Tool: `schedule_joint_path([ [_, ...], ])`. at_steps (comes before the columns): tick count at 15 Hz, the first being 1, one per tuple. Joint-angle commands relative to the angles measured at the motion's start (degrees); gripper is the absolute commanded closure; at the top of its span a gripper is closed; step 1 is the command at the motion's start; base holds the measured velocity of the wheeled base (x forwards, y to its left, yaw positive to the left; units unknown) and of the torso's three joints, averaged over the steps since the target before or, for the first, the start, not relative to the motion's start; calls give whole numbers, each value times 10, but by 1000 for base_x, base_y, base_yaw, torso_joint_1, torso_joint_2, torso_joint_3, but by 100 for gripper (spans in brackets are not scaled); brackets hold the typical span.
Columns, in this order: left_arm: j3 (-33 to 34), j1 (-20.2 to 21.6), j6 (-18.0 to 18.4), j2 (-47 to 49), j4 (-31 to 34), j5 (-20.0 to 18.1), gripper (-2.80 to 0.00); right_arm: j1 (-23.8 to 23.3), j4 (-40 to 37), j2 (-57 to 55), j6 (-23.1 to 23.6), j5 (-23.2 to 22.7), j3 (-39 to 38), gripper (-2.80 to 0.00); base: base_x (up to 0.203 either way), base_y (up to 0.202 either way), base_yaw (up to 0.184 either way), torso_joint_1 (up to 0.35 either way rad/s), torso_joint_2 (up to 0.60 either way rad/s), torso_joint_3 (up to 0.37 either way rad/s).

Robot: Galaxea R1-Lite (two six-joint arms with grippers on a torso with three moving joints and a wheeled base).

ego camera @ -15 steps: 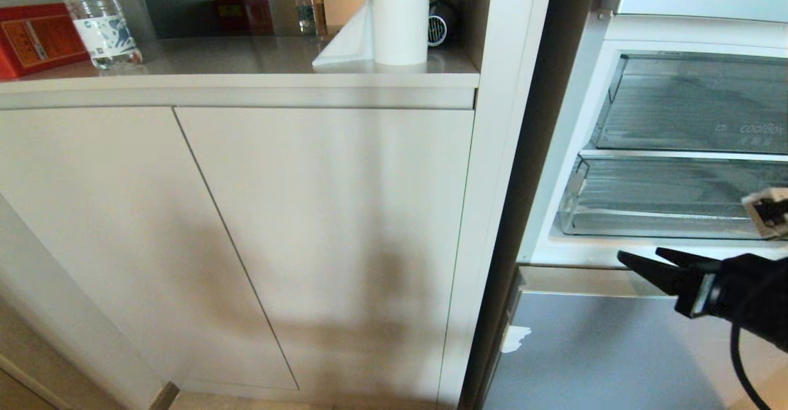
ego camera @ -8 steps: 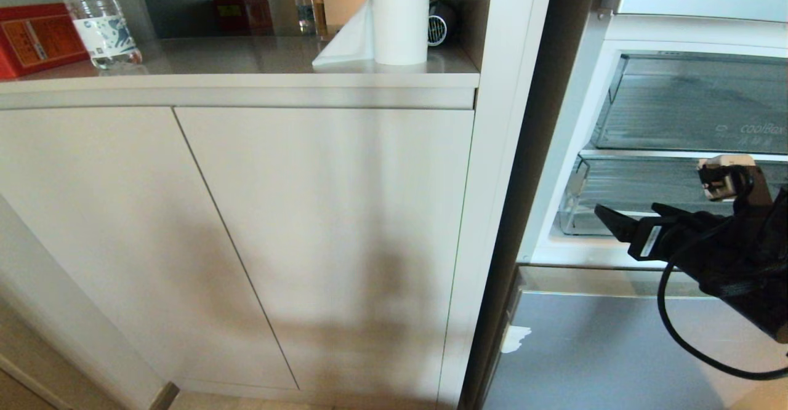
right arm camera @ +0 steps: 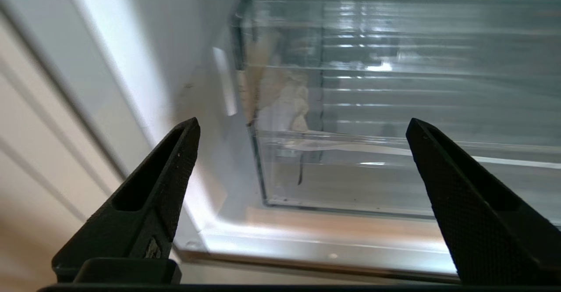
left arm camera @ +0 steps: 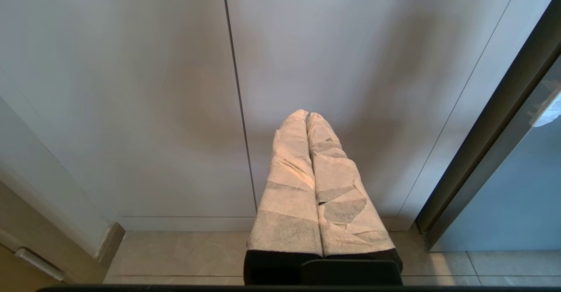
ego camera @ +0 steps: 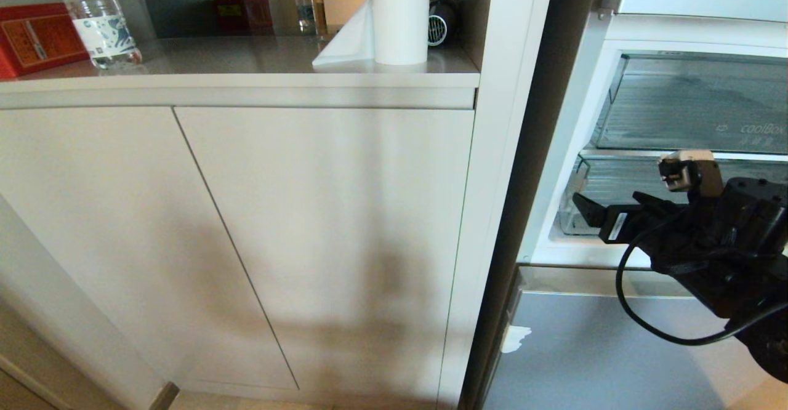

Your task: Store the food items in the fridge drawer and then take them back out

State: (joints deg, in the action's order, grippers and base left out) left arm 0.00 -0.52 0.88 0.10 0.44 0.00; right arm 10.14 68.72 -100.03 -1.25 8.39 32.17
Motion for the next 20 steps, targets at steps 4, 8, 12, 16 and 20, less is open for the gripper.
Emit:
schedule_joint_path([
  [4, 0, 0, 0, 1, 0, 0, 0, 1, 12, -35, -25, 5, 30, -280, 0, 0, 0, 0, 0, 0],
  [8, 0, 0, 0, 1, 0, 0, 0, 2, 13, -43, -33, 4, 44, -280, 0, 0, 0, 0, 0, 0],
  [12, 0, 0, 0, 1, 0, 0, 0, 12, 12, -51, -31, 3, 55, -280, 0, 0, 0, 0, 0, 0],
  [16, 0, 0, 0, 1, 0, 0, 0, 29, 13, -52, -29, 3, 54, 0, 0, 0, 0, 0, 0, 0],
  [20, 0, 0, 0, 1, 0, 0, 0, 46, 13, -48, -29, 2, 50, 0, 0, 0, 0, 0, 0, 0],
])
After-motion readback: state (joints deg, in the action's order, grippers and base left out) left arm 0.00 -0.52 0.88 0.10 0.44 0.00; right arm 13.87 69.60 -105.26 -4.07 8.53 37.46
